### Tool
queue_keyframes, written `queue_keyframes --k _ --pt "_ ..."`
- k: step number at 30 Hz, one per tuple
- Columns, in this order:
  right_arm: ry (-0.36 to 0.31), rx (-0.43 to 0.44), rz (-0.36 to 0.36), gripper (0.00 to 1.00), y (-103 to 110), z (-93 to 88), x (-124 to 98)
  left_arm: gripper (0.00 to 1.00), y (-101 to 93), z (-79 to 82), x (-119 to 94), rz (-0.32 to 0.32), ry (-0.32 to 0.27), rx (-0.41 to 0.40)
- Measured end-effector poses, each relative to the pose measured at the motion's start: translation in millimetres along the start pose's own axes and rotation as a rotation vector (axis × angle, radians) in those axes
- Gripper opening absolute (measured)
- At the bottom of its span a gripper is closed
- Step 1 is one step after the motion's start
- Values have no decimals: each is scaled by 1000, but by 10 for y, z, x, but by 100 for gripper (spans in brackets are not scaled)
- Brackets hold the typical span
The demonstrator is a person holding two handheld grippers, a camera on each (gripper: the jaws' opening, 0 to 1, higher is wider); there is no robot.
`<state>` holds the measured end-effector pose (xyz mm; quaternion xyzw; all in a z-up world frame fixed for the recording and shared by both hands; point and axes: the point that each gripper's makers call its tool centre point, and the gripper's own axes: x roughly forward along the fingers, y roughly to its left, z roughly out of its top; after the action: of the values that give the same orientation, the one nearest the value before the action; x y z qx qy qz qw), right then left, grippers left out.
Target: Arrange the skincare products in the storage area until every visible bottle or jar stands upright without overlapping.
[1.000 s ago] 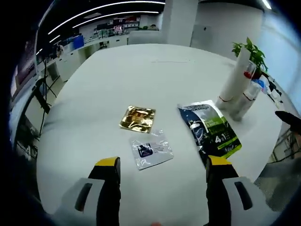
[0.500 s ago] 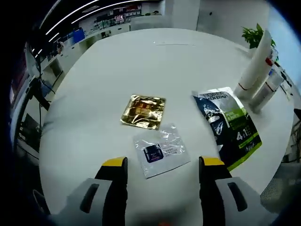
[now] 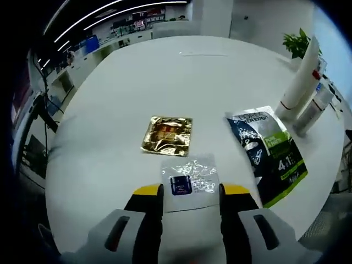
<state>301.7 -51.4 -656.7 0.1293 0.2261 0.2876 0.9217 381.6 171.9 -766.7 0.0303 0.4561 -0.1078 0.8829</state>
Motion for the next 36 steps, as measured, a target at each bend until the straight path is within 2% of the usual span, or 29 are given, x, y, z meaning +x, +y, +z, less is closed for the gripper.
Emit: queue_keyframes --k 4,12,20,26,28,32,36 --pt "-2 1 1 96 7 5 -2 38 -46 26 -97 -9 -31 -53" --pt "5 -1 12 96 33 -6 5 38 -185 -128 -188 4 -33 -165" --pt "12 0 18 96 39 -19 11 38 -339 -152 -122 20 -38 -92" --pt "13 1 17 96 28 -23 12 39 -367 -176 -65 31 -40 -65" --pt "12 1 15 96 27 -20 11 42 -366 -181 -57 43 -45 -27" --pt "11 3 12 96 22 -18 12 43 -375 -220 -22 40 -32 -34" --pt "10 -3 11 96 27 -14 10 44 -399 -194 -44 30 -48 -21"
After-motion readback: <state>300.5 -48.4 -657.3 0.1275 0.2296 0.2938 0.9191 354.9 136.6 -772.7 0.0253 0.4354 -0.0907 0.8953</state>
